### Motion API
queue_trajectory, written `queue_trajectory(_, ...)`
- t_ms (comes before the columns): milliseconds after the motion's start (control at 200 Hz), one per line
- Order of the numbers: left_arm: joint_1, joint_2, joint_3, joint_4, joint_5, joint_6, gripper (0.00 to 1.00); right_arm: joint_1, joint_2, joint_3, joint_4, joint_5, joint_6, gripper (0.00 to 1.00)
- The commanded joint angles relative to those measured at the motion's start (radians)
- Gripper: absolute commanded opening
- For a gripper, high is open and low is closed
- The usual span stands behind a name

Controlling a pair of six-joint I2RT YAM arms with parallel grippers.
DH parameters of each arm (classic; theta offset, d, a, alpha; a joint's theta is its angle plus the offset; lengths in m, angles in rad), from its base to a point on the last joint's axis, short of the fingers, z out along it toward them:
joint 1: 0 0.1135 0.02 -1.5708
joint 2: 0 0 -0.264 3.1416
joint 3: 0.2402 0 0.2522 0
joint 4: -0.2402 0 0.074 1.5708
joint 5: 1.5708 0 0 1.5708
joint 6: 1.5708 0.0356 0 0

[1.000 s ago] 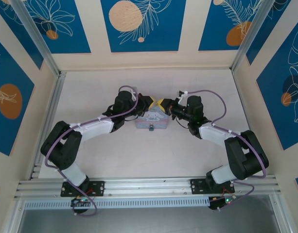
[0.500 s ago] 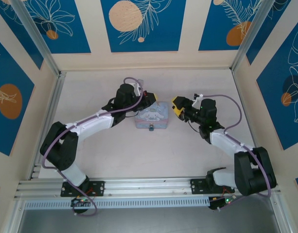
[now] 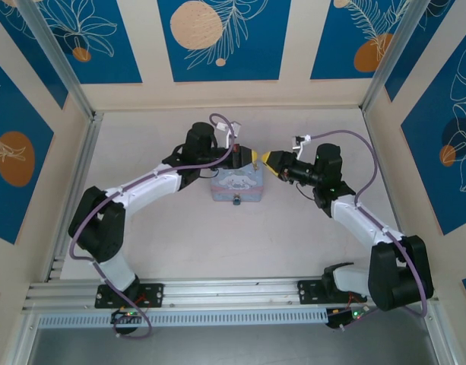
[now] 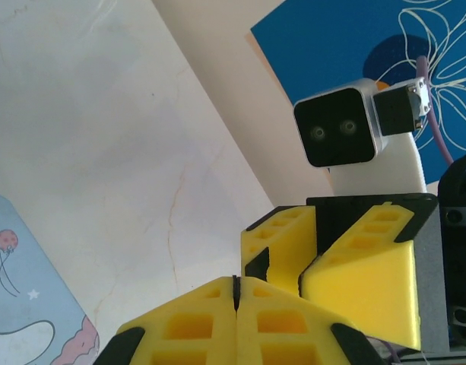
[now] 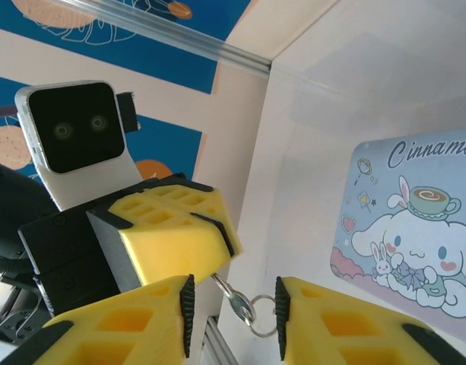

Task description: Unlock a padlock with a key

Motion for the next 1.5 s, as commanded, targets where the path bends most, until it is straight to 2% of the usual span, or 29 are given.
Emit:
queue_trajectory(0,0.005,0.018,0.031,0.027,0.053,-0.004,0.0,0.011,0.024,0.015,0.037,-0.06,-0.024,0.33)
queue_trajectory(400,0.005,0.03,0.009,0.11,0.031,-0.088,0.0,0.041,0.071,0.003,0.092,-0.067,-0.005,0.31)
queue_trajectory(905,0.004,0.025,0.002,0.129,0.012,-0.105,0.0,0.048,0.092,-0.027,0.12,-0.045,0.011,0.32)
queue_trajectory(1040,0.005,0.026,0.002,0.137,0.016,-0.108,0.0,0.047,0.101,-0.032,0.124,-0.032,0.019,0.41)
queue_trajectory(1125,0.004,0.026,-0.002,0.137,0.014,-0.11,0.0,0.046,0.109,-0.035,0.14,-0.035,0.028,0.42)
queue_trajectory(1495,0.005,0.035,0.001,0.143,-0.008,-0.119,0.0,0.06,0.135,-0.024,0.185,-0.086,0.032,0.32)
